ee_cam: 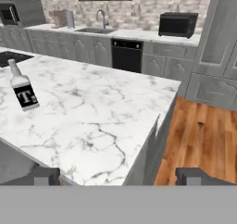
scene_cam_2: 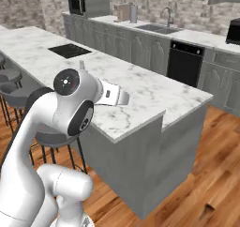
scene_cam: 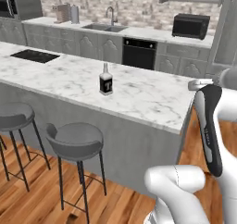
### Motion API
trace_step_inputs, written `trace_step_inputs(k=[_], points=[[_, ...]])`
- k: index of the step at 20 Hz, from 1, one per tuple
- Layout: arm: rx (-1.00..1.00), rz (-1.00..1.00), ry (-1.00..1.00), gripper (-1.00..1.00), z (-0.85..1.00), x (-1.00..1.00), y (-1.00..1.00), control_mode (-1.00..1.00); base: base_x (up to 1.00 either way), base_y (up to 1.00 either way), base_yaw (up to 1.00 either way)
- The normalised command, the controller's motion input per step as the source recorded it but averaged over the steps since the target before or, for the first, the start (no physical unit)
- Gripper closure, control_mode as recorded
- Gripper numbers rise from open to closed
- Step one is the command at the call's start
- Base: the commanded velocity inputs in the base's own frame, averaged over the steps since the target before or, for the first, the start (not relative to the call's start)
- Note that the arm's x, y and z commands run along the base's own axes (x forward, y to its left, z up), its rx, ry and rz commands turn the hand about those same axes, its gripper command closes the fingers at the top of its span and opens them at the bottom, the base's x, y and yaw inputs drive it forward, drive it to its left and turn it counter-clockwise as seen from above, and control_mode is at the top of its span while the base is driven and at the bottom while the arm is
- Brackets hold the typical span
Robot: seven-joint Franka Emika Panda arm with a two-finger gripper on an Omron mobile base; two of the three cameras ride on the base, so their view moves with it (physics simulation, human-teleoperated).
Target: Get the candle and the liquor from the cabinet and move them to the dining counter.
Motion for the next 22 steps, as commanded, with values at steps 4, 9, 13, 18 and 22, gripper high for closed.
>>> trace_step_inputs(k=[4, 9, 13, 18, 22], points=[[0.0, 0.0, 0.0, -1.0, 0.0, 0.0, 0.0, 1.0, -0.38, -0.78, -0.35], [0.0, 0.0, 0.0, -1.0, 0.0, 0.0, 0.0, 1.0, 0.02, -0.78, -0.37], [0.0, 0.0, 0.0, -1.0, 0.0, 0.0, 0.0, 1.0, 0.29, -0.7, -0.34], [0.0, 0.0, 0.0, -1.0, 0.0, 0.0, 0.0, 1.0, 0.47, -0.5, -0.25], [0.0, 0.0, 0.0, -1.0, 0.0, 0.0, 0.0, 1.0, 0.64, -0.19, -0.15]])
